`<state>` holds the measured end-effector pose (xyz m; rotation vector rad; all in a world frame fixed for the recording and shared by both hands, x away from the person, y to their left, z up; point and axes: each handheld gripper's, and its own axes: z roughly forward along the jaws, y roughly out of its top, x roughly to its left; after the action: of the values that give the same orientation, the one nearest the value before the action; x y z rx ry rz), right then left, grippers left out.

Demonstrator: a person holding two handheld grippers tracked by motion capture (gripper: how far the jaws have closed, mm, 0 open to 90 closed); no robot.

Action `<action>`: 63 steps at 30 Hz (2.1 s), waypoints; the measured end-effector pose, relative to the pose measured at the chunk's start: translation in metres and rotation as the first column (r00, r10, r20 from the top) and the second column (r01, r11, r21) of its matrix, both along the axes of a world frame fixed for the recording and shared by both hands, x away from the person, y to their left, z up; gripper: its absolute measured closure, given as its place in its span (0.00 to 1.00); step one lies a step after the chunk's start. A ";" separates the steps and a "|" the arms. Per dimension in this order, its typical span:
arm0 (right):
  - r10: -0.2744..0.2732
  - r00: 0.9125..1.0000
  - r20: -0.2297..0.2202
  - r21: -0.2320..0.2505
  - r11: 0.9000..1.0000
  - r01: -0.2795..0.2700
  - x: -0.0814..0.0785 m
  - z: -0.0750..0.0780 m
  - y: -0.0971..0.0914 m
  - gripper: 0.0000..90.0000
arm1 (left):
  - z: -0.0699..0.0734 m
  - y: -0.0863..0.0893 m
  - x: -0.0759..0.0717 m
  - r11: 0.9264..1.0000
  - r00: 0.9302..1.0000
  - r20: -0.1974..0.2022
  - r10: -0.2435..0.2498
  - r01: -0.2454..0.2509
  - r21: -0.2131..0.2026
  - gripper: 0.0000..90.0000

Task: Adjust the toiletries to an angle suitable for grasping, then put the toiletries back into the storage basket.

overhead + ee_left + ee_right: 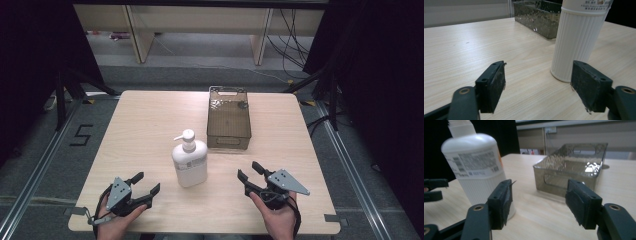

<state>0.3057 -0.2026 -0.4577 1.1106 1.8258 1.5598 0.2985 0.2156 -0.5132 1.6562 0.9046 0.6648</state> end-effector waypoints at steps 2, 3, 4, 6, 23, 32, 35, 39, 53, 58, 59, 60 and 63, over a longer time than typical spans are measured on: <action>-0.001 1.000 0.012 0.014 1.000 0.001 -0.003 0.005 0.003 0.41 | 0.000 0.002 0.001 1.000 1.000 -0.006 0.011 -0.011 -0.006 0.26; -0.001 1.000 0.012 0.014 1.000 0.001 -0.003 0.005 0.003 0.41 | 0.000 0.002 0.001 1.000 1.000 -0.006 0.011 -0.011 -0.006 0.26; 0.010 1.000 0.022 0.022 1.000 -0.011 -0.001 0.008 0.006 0.40 | 0.001 0.004 0.002 1.000 1.000 0.009 0.010 -0.010 -0.007 0.26; 0.016 1.000 0.017 0.022 1.000 -0.016 -0.001 0.011 0.011 0.39 | 0.002 0.005 0.002 1.000 1.000 0.009 0.016 -0.016 -0.010 0.25; 0.007 0.990 0.144 0.037 0.999 -0.012 -0.007 0.044 0.068 0.46 | -0.004 0.010 0.021 0.999 0.999 -0.024 0.030 -0.031 -0.022 0.25; 0.031 0.990 0.135 0.041 0.998 -0.037 0.003 0.058 0.104 0.50 | -0.007 0.011 0.025 0.999 0.999 -0.018 0.030 -0.031 -0.033 0.25; 0.043 0.990 0.136 0.024 0.999 -0.046 0.008 0.063 0.112 0.51 | -0.008 0.011 0.024 0.999 0.999 -0.032 0.037 -0.037 -0.019 0.25; 0.050 0.990 0.135 0.003 0.999 -0.050 0.014 0.069 0.123 0.54 | -0.008 0.011 0.025 0.999 0.999 -0.032 0.039 -0.040 -0.027 0.25; 0.060 0.993 0.099 -0.011 0.998 -0.060 0.027 0.074 0.148 0.55 | -0.009 0.010 0.025 0.999 0.999 -0.036 0.033 -0.034 -0.024 0.25; 0.046 0.993 0.105 -0.023 0.999 -0.044 0.030 0.077 0.153 0.57 | -0.010 0.010 0.026 0.999 0.999 -0.024 0.021 -0.022 -0.040 0.25; 0.046 0.993 0.105 -0.023 0.999 -0.044 0.030 0.077 0.153 0.57 | -0.010 0.010 0.026 0.999 0.999 -0.024 0.021 -0.022 -0.040 0.25; 0.039 0.993 0.108 -0.030 0.999 -0.036 0.032 0.078 0.154 0.58 | -0.009 0.010 0.025 0.999 0.999 -0.040 0.034 -0.036 -0.031 0.25; 0.031 0.993 0.116 -0.042 0.999 -0.026 0.033 0.079 0.155 0.59 | -0.009 0.010 0.024 0.999 0.998 -0.042 0.037 -0.038 -0.032 0.25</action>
<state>0.3387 -0.0475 -0.3786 0.9587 1.7952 1.5624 0.3229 0.2259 -0.5223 1.6325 0.9736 0.6397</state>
